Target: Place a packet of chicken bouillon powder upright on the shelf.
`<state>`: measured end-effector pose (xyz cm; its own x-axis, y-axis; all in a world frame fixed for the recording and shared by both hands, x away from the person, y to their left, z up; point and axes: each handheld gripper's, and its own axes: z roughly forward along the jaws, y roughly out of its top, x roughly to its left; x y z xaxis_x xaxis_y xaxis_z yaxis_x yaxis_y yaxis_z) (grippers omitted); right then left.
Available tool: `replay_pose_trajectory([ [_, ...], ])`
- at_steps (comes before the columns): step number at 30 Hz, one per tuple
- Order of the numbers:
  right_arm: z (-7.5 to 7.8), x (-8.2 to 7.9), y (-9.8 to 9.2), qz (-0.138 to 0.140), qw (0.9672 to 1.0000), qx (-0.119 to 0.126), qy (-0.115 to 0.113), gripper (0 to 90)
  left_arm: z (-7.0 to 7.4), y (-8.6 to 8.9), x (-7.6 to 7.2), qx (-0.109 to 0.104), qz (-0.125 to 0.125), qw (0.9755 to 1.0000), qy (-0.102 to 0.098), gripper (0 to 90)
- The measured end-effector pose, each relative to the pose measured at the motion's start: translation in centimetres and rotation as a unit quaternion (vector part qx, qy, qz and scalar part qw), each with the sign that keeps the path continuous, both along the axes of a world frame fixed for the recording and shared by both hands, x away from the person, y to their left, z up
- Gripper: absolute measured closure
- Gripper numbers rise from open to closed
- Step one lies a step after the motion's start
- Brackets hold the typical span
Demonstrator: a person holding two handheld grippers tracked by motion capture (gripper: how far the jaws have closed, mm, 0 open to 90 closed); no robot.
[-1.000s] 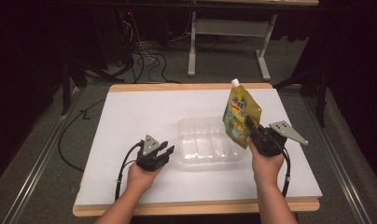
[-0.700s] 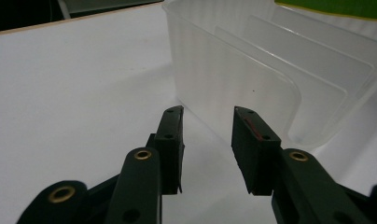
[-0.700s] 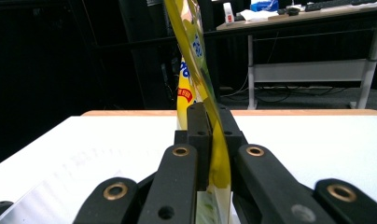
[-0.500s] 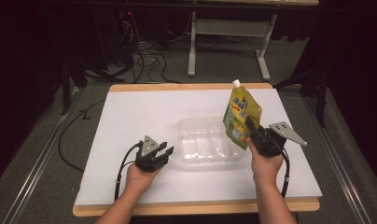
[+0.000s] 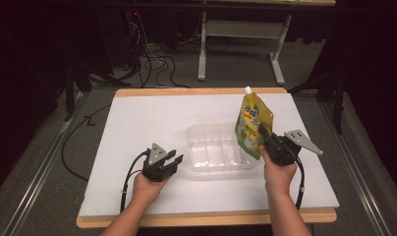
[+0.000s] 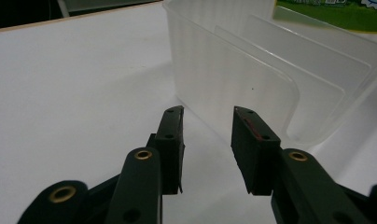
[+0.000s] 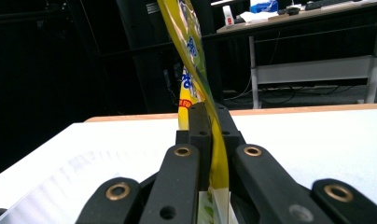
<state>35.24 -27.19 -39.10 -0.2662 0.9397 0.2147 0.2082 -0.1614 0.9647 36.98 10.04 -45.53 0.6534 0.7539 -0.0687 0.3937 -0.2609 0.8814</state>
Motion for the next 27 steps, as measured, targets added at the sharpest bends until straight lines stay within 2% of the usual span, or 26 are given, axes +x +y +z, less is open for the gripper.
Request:
replay_pose_trajectory([
  [12, -1.4, 0.4, -0.1, 0.012, 0.9997, 0.014, -0.019, 90.0, 0.0, -0.1, -0.1, -0.001, -0.002, 1.0000, -0.001, 65.6],
  [23, -2.3, 0.2, -0.2, 0.010, 0.9987, 0.028, -0.042, 90.0, -0.1, -0.2, -0.1, 0.001, -0.004, 1.0000, -0.001, 66.1],
  [27, -2.4, 0.1, -0.1, 0.009, 0.9985, 0.025, -0.048, 90.0, 0.0, -0.2, -0.1, 0.001, -0.005, 1.0000, -0.001, 66.3],
])
